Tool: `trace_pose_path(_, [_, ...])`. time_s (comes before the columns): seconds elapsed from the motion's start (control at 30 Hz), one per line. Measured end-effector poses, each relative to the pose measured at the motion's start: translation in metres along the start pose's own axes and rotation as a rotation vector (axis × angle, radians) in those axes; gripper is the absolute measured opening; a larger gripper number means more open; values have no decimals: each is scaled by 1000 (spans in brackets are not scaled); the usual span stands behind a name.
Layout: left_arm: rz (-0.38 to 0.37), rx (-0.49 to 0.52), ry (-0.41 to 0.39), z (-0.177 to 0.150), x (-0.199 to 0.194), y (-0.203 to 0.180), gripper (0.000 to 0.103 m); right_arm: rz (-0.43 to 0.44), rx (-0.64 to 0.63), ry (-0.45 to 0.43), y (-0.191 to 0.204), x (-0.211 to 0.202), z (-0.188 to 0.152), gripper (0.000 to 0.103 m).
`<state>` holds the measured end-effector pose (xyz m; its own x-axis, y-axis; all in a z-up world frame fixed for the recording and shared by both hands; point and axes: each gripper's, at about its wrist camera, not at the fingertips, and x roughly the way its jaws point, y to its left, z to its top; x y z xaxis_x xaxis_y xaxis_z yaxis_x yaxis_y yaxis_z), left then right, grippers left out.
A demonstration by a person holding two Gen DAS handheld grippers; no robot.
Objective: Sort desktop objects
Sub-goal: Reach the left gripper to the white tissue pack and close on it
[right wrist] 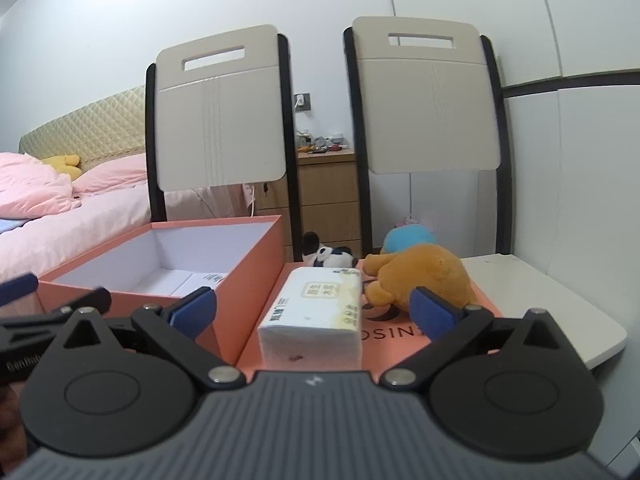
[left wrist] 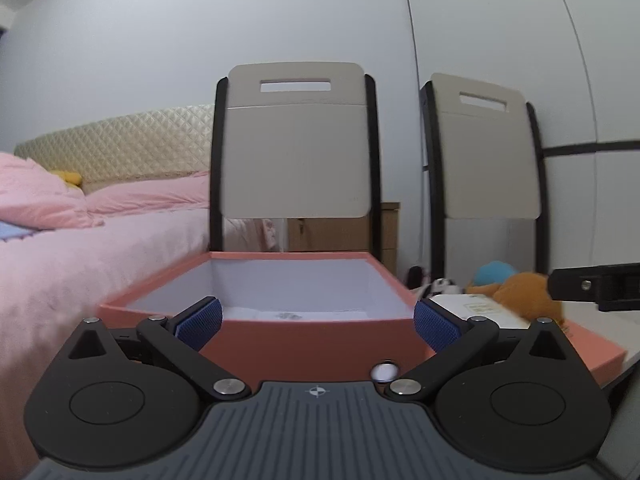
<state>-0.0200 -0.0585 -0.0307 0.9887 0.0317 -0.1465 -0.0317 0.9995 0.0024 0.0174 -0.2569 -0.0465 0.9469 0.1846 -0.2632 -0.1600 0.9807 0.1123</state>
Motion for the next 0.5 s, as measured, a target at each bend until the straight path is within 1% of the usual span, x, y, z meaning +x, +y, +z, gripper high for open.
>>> trace_pose_path(0.2, [-60, 20, -16, -14, 4, -33, 103, -40, 29, -39, -18, -17, 2, 103])
trace_pose_path(0.37, [-107, 41, -29, -26, 8, -61, 103, -63, 28, -49, -35, -33, -1, 103])
trace_pose_path(0.5, [-143, 57, -24, -37, 25, -88, 103, -82, 35, -62, -49, -44, -3, 103])
